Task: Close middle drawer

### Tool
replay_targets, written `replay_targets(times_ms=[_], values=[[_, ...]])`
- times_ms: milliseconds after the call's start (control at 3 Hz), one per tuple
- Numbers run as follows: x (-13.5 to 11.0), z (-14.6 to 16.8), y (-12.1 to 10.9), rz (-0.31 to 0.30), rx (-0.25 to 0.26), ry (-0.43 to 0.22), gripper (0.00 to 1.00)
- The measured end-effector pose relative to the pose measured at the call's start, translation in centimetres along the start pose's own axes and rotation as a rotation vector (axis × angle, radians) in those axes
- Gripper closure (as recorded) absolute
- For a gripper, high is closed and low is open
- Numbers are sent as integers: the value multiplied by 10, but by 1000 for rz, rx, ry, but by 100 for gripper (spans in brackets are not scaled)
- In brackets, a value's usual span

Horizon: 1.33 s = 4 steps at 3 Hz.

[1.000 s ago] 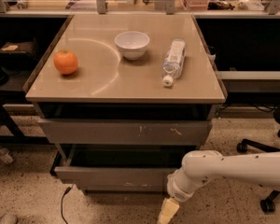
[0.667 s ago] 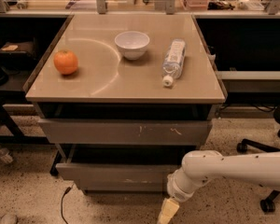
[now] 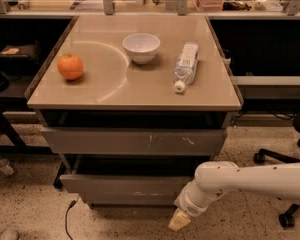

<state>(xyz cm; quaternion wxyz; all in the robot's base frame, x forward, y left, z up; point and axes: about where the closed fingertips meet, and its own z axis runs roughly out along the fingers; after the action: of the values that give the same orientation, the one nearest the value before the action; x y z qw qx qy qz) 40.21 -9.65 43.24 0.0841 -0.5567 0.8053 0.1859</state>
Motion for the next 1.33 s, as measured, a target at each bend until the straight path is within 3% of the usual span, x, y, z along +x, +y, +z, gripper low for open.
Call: replay_targets(times_ms=[333, 667, 1000, 1333], values=[[-4, 1, -8, -9, 18, 9, 65], [-13, 0, -30, 13, 83, -35, 88], [-19, 3, -56, 49, 156, -82, 100], [-15, 7, -79, 103, 219, -118, 100]])
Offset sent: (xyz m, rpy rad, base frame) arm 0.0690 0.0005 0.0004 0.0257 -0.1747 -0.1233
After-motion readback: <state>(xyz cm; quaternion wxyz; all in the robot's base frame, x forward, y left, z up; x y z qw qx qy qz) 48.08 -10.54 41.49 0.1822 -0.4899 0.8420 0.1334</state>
